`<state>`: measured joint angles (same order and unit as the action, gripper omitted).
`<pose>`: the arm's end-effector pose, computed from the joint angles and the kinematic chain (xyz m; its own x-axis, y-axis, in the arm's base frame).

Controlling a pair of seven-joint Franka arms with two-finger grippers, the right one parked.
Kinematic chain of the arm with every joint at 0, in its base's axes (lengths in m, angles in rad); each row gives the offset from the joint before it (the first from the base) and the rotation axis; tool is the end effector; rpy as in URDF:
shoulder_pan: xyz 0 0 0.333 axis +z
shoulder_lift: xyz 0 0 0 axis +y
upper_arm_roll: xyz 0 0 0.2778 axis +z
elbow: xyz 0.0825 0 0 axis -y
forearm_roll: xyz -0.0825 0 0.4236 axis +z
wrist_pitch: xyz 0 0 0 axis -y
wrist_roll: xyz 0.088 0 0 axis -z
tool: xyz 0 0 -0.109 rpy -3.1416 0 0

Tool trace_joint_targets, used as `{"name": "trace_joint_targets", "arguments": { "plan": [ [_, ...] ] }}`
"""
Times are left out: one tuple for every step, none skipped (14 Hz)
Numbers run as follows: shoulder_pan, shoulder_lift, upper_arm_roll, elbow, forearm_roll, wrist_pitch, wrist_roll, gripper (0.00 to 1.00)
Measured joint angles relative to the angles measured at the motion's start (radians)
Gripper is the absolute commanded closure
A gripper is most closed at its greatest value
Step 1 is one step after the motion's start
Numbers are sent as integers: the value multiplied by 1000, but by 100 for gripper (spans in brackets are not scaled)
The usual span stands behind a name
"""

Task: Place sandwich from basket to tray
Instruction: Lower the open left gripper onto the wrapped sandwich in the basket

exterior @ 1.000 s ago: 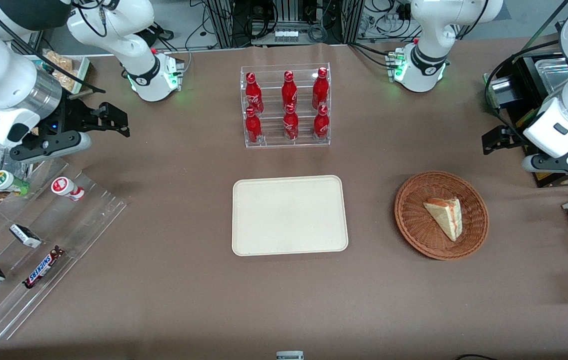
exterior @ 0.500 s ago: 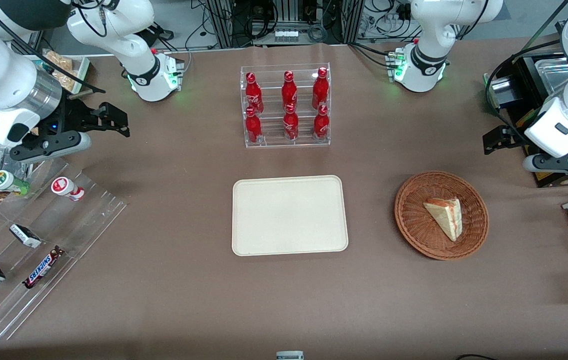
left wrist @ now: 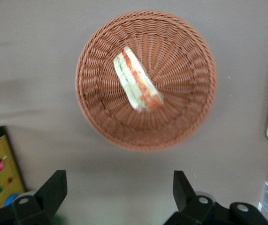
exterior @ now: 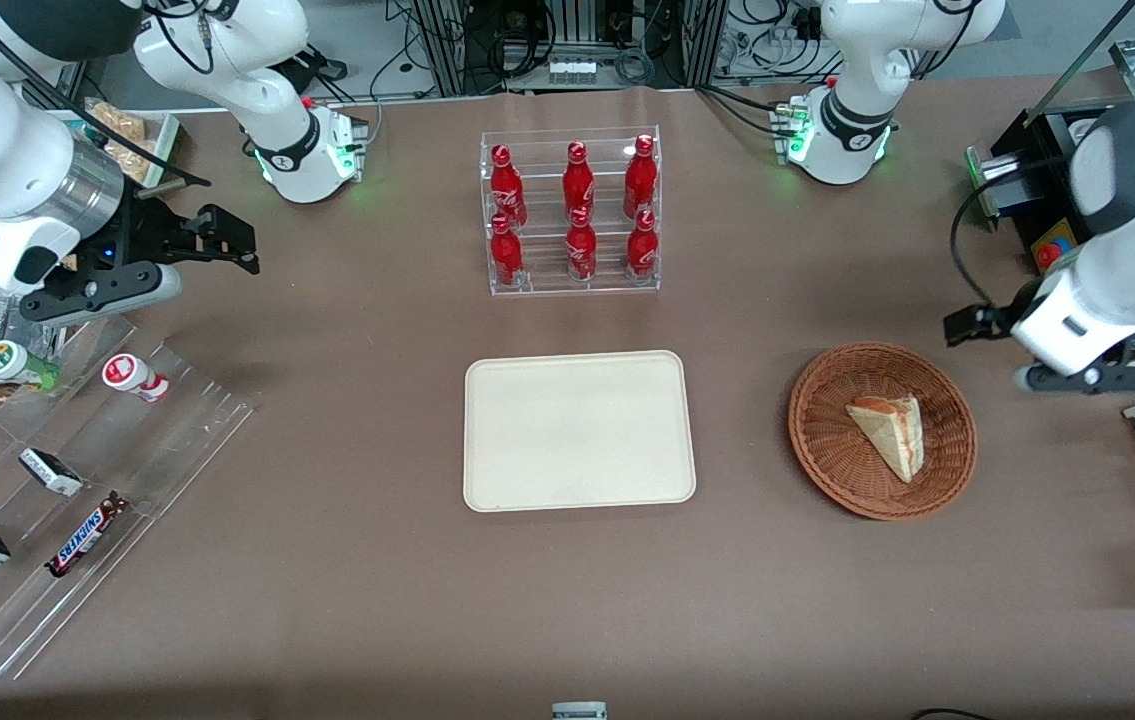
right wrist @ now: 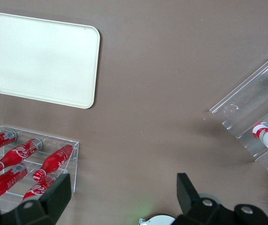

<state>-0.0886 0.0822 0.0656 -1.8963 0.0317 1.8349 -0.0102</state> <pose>0.5980 -0.0116 0.3906 0.9896 -0.0203 -0.1427 -0.0257 -0.9990 -0.0359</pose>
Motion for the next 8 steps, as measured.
{"name": "trace_joint_targets", "arguments": {
  "plan": [
    [0, 7, 5, -55, 0, 76, 0, 0],
    [1, 10, 8, -105, 0, 143, -11, 0],
    [1, 12, 10, -151, 0, 208, -50, 0],
    [1, 13, 10, -196, 0, 277, -115, 0],
    [1, 14, 10, -239, 0, 346, -193, 0],
    [1, 17, 9, -275, 0, 409, -274, 0],
    [1, 22, 9, -302, -1, 462, -360, 0],
    [0, 33, 8, -317, -1, 505, -450, 0]
  ]
}}
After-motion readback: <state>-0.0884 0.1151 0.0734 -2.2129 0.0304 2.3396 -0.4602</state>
